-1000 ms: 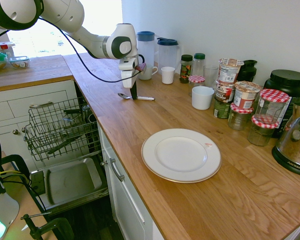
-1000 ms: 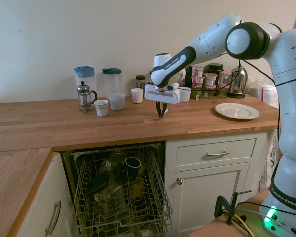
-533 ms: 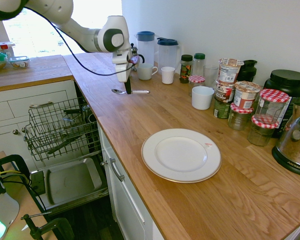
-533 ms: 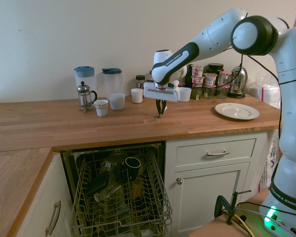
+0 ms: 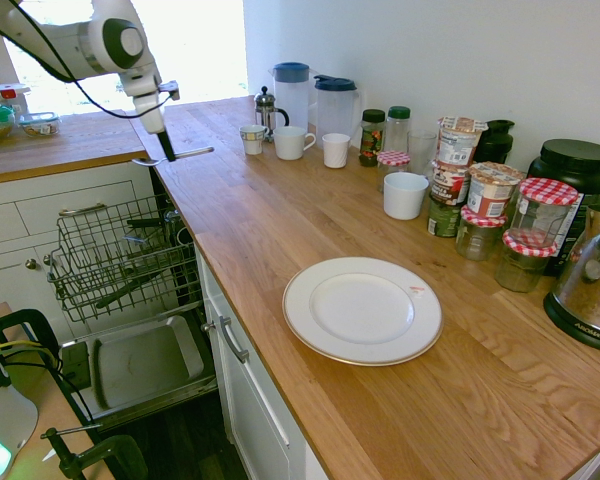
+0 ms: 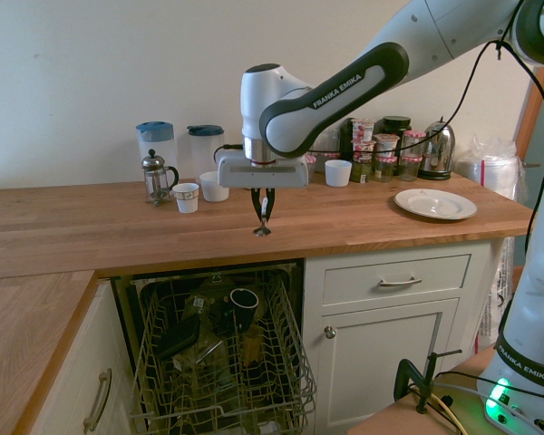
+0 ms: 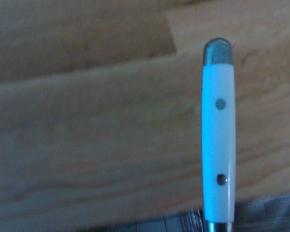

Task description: Put the spoon in the dishwasher

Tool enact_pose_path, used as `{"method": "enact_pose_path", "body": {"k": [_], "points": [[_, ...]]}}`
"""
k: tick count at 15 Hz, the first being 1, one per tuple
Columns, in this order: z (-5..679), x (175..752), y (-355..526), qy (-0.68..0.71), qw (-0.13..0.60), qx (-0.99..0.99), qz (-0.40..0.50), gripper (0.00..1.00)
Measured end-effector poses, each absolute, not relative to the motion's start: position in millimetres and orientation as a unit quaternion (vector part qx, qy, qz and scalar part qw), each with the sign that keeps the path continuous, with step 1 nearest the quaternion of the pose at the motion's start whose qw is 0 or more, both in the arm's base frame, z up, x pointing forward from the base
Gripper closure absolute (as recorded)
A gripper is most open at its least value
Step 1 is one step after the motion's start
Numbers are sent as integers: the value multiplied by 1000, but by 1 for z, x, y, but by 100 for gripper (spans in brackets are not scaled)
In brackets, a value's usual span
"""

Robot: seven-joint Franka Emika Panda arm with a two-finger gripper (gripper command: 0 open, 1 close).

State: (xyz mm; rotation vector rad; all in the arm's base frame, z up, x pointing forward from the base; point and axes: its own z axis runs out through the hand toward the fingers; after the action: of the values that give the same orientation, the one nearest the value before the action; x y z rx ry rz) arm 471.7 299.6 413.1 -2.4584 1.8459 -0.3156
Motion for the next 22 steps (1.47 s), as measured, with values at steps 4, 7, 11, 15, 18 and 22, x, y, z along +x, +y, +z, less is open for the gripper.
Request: {"method": "enact_pose_path", "body": {"k": [4, 7, 11, 15, 18, 22], "points": [[358, 409, 343, 539, 0, -838, -81, 100], [308, 383, 365, 513, -8, -856, -62, 100], [228, 381, 373, 507, -29, -861, -25, 100], [169, 397, 364, 518, -48, -854, -3, 100], [131, 413, 359, 519, -61, -852, 14, 100], [113, 424, 363, 521, -63, -851, 23, 0]]}}
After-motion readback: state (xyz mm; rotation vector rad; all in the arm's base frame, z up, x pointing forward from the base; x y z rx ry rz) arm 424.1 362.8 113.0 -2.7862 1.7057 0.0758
